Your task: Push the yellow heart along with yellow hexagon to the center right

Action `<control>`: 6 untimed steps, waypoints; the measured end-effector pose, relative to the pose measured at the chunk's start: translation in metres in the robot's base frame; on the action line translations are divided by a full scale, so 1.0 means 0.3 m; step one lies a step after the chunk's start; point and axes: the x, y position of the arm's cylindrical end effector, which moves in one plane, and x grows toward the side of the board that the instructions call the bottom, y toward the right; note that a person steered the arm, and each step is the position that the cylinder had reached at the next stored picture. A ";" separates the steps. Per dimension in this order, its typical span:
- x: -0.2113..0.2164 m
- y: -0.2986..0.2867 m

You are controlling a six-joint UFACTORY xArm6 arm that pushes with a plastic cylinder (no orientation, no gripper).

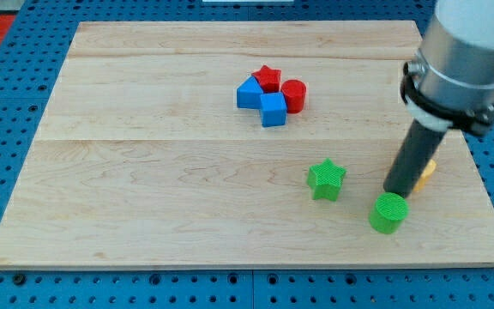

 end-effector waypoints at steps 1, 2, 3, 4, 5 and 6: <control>-0.002 0.064; -0.052 0.130; -0.097 0.164; -0.146 0.203; -0.177 0.245; -0.222 0.257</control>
